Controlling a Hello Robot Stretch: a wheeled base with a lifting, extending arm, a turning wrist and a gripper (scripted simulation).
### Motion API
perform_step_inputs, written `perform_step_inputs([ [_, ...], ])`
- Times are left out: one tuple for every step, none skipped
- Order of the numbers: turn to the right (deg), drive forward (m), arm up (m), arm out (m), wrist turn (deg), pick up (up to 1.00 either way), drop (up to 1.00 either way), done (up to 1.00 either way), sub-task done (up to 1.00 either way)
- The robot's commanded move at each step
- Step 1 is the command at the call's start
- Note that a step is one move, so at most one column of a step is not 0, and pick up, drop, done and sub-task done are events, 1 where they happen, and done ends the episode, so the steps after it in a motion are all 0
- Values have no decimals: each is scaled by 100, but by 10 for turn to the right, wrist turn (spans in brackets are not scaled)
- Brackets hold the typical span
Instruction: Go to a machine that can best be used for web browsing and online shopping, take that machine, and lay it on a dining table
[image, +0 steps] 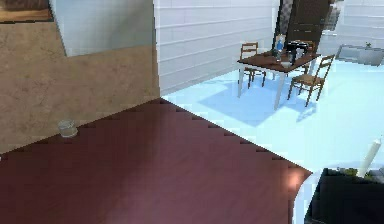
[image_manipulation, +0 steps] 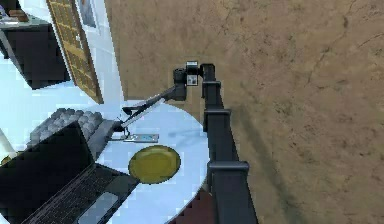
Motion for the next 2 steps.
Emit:
perform_step_inputs([
  [0, 0, 8, 0, 0, 0, 0, 0, 0],
  [0, 0, 0, -8, 0, 0, 0, 0, 0],
])
